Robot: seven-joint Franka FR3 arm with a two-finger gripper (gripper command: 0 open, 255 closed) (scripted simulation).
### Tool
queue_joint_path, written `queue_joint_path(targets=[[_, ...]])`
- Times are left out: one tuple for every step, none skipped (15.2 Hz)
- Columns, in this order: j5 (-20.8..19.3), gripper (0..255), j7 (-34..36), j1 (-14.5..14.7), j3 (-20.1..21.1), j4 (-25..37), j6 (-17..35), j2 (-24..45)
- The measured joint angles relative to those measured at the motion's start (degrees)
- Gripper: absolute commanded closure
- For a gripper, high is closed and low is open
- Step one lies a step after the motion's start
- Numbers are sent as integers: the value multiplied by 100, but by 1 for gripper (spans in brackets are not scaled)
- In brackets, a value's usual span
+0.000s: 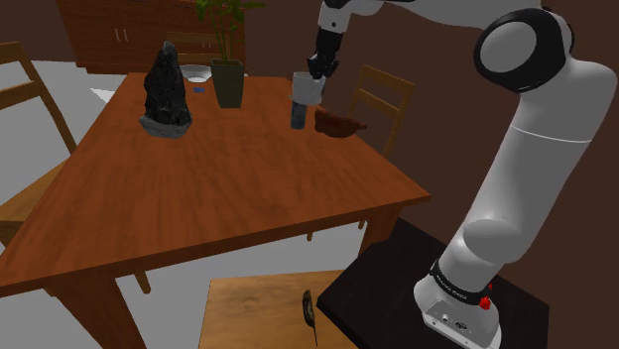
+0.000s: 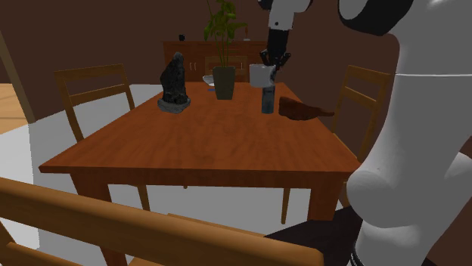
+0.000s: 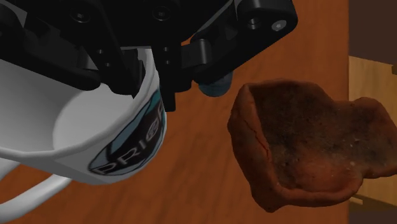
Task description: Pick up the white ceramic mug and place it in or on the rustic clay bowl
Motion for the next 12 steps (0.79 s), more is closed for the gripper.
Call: queue_joint_path(targets=[[22, 255, -134, -80, -61, 98, -65, 46], [33, 255, -243, -140, -107, 49, -47, 21], [66, 255, -401, -232, -174, 100, -48, 85], [90, 255, -526, -306, -228, 178, -91, 133], [115, 255, -680, -399, -294, 232, -134, 157], [139, 255, -793, -469, -342, 310, -169, 208], [173, 255, -930, -555, -398, 441, -222, 299], [190, 255, -1073, -638, -455, 394, -205, 284], [229, 255, -1198, -726, -507, 576, -294, 392], [273, 255, -1331, -818, -559, 736, -353, 506], [309, 255, -1470, -913, -611, 826, -387, 581], [345, 255, -1593, -1001, -657, 952, -446, 662]])
